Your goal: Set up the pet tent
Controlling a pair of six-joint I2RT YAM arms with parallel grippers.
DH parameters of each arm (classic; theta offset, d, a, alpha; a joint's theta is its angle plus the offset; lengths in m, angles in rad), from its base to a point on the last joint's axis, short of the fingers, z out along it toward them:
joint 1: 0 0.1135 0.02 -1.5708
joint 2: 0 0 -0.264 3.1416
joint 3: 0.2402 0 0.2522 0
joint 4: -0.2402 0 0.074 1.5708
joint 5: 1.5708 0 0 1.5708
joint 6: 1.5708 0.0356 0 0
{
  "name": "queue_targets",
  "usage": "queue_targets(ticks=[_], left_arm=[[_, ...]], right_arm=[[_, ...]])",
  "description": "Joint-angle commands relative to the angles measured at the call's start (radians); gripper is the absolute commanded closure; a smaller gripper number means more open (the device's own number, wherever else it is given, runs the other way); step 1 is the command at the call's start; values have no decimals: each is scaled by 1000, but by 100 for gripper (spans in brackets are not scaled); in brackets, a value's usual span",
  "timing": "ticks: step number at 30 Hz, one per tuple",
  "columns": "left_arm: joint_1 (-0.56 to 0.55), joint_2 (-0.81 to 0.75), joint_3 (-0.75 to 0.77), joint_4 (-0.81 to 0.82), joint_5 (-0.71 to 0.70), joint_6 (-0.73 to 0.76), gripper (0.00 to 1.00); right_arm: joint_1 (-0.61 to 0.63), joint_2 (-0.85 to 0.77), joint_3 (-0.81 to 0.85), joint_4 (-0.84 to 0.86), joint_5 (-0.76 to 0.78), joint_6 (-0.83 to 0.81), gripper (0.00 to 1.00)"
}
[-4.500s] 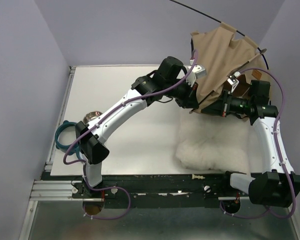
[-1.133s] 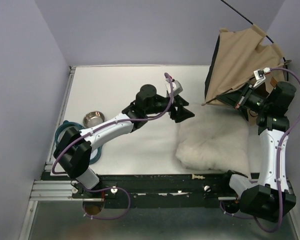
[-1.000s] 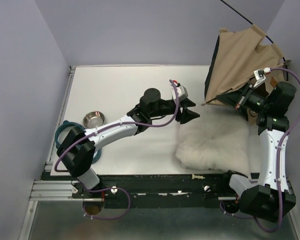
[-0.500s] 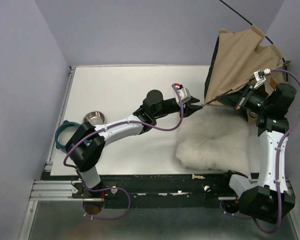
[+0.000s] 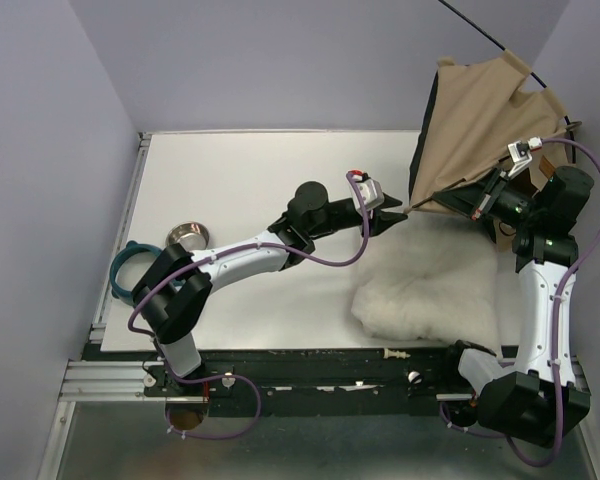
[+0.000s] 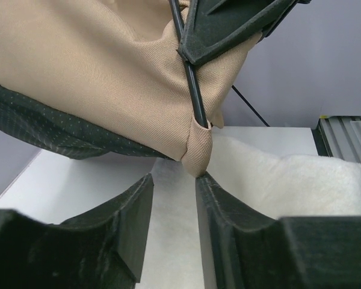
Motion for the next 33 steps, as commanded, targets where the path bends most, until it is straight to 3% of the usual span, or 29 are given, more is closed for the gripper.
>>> queue_targets(ticks=[1,12,19,22,28,33], left_arm=[[-15,7,34,58,47,7,48],[-24,9,31,60,80,7,42],[-26,0,21,41,72,7,43],[-26,3,31,23,58,7,55],[-26,3,60,-14,40,-25,97],[-32,-11,90,-159,40,-13,100]], right_arm=[[-2,1,-15,-33,-39,65,99],[-2,5,-12,-28,-39,71,99],[-2,7,-15,-26,-39,69,99],[-2,4,-15,-26,-39,69,99],[-2,-6,-27,-28,2,43,99],[-2,-12,-30,-28,97,10,99]])
